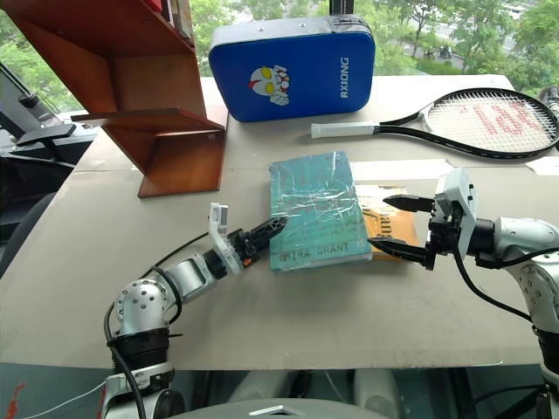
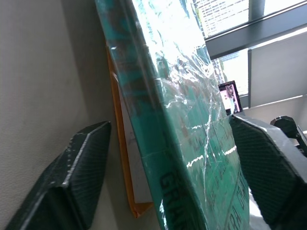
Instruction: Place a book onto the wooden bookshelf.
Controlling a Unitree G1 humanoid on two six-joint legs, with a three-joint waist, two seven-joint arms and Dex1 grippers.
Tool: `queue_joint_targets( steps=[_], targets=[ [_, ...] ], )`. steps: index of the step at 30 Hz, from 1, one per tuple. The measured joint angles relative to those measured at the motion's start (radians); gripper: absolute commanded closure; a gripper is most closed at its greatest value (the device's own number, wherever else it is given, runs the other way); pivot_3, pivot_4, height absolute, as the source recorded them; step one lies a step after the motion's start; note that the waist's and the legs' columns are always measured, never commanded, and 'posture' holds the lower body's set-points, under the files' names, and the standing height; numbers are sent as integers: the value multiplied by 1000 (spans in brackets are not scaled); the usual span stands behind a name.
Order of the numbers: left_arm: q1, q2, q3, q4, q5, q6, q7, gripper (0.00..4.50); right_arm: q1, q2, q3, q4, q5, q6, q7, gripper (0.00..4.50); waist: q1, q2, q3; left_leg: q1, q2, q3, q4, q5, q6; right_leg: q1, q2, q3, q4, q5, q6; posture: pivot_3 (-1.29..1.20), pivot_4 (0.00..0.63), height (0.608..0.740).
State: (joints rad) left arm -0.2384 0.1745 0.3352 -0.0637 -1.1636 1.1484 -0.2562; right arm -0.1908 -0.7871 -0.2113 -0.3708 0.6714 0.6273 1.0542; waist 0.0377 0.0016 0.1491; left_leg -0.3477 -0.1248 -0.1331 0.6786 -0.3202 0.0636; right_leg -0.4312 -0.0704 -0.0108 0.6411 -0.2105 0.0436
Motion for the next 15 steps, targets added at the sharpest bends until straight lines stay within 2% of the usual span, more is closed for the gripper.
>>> queue_joint_targets(
  steps=[3,6,7,13,15],
  targets=[
    [-2,11,24,1,-42,9,13,2668,12,0,-3,-4,-1,-6,-17,0,1,0,0,0,0,0,0,0,0,0,0,0,0,0,0,0,150,740],
    [0,20,38,1,-71,21,22,4102,18,0,-3,-4,-1,-12,-33,0,1,0,0,0,0,0,0,0,0,0,0,0,0,0,0,0,150,740],
    [0,20,40,1,-83,22,23,4455,18,0,-3,-4,-1,-17,-36,0,1,0,0,0,0,0,0,0,0,0,0,0,0,0,0,0,150,740],
    [0,20,45,-12,-138,19,47,4455,4,0,-3,3,8,-19,-37,0,1,0,0,0,0,0,0,0,0,0,0,0,0,0,0,0,150,740],
    [0,37,41,-68,-140,1,45,4455,-10,6,-7,21,24,-19,-41,0,0,-3,2,0,0,0,0,0,0,0,0,0,0,0,0,0,150,740]
  ],
)
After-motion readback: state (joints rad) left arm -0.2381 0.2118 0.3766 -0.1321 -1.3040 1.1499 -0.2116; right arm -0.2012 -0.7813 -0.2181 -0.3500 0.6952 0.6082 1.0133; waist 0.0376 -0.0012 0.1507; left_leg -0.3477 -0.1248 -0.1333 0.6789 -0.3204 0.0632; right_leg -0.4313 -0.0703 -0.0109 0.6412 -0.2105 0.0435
